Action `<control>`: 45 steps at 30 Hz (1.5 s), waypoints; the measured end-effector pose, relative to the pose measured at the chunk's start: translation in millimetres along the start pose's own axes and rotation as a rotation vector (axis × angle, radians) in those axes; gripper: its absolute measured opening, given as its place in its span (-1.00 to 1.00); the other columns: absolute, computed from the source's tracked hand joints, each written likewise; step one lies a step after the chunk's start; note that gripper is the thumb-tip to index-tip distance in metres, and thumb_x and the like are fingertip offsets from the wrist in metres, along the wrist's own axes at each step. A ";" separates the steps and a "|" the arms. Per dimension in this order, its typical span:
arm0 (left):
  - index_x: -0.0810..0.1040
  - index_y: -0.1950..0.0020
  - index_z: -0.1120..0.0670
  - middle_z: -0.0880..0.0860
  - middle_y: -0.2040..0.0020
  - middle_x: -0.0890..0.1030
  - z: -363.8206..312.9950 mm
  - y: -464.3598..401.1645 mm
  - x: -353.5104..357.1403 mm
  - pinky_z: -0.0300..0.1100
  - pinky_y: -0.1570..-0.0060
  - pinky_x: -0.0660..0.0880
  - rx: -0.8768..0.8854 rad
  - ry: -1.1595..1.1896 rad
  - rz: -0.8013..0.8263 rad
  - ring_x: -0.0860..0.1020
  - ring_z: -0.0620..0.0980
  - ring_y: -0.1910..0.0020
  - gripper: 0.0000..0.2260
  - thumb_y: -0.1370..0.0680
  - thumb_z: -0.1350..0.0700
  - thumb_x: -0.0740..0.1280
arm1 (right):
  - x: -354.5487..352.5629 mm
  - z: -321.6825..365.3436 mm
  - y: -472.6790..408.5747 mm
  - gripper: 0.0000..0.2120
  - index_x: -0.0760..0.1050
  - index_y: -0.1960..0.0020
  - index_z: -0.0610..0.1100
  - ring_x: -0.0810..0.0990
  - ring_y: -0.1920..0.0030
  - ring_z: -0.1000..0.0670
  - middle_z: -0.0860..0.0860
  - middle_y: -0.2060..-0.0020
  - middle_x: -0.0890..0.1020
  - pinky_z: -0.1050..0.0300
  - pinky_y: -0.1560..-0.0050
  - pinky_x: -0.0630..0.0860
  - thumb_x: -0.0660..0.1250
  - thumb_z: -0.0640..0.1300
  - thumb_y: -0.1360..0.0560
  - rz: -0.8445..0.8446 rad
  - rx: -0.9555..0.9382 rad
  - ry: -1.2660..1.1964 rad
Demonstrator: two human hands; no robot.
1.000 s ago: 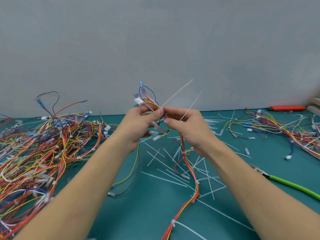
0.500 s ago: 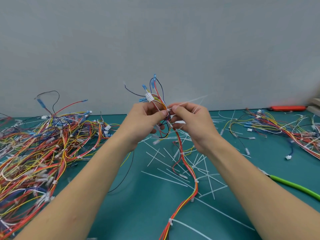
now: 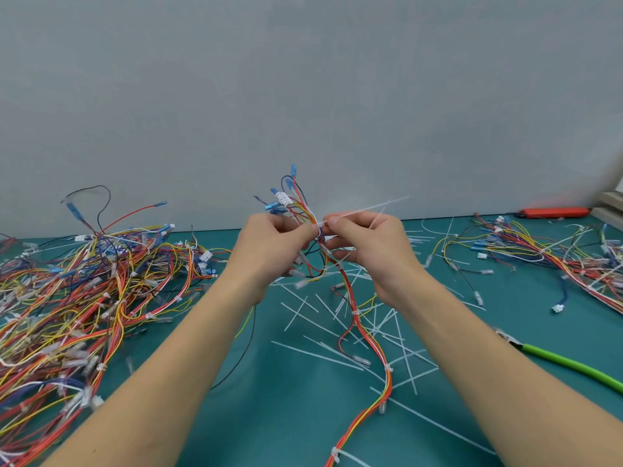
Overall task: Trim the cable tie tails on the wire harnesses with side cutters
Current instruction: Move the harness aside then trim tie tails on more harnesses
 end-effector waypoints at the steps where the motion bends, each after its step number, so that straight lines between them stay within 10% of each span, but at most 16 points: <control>1: 0.70 0.20 0.11 0.09 0.27 0.71 0.1 0.0 -1.1 -0.19 0.40 0.54 0.014 -0.030 -0.021 0.63 -0.04 0.39 -0.71 -0.42 -0.12 0.54 | -0.4 2.0 0.2 -0.93 0.71 0.05 -0.16 0.68 0.24 0.07 -0.04 0.18 0.77 0.14 0.16 0.61 0.45 -0.21 -0.56 -0.025 -0.040 0.047; 8: 0.72 0.24 0.10 0.00 0.28 0.73 -3.2 3.7 0.0 -0.27 0.49 0.50 0.040 -0.069 -0.062 0.67 -0.09 0.38 -0.77 -0.48 -0.05 0.51 | 5.1 10.2 2.0 -0.86 0.74 0.15 -0.05 0.75 0.13 -0.10 -0.01 0.25 0.76 -0.06 0.00 0.70 0.46 -0.24 -0.53 -0.018 -0.210 0.205; 24: 0.69 0.25 0.13 0.07 0.31 0.72 1.4 5.9 2.6 -0.31 0.53 0.45 -0.041 0.047 0.020 0.61 -0.13 0.40 -0.87 -0.48 0.14 0.47 | 11.5 17.3 11.8 -0.86 0.75 0.19 -0.12 0.69 0.23 0.07 0.09 0.29 0.74 0.23 0.24 0.56 0.42 -0.25 -0.44 0.003 -0.324 0.454; 37: 0.67 0.11 0.13 -0.01 0.28 0.71 12.4 -0.8 6.2 -0.04 0.15 0.60 -0.137 0.206 0.014 0.65 0.05 0.32 -0.88 -0.52 0.08 0.48 | -9.0 13.0 -1.1 -0.76 0.68 -0.12 -0.14 0.72 -0.13 -0.09 -0.10 0.00 0.76 0.05 -0.18 0.64 0.41 0.01 -0.60 0.288 0.060 0.186; 45: 0.65 -0.01 0.09 0.02 0.11 0.72 17.9 2.2 9.0 -0.21 0.36 0.59 -0.385 0.524 0.199 0.65 -0.02 0.36 -0.88 -0.58 0.05 0.42 | -10.2 15.8 3.8 -0.90 0.72 0.02 -0.12 0.65 0.20 0.14 -0.05 0.16 0.76 0.28 0.12 0.56 0.53 -0.10 -0.52 0.375 -0.093 0.529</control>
Point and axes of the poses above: each hand's wrist, its own y-axis away from the middle knuckle, its own x-axis out of the palm, z = x × y, the point moved 5 cm from there along -y, towards the middle knuckle
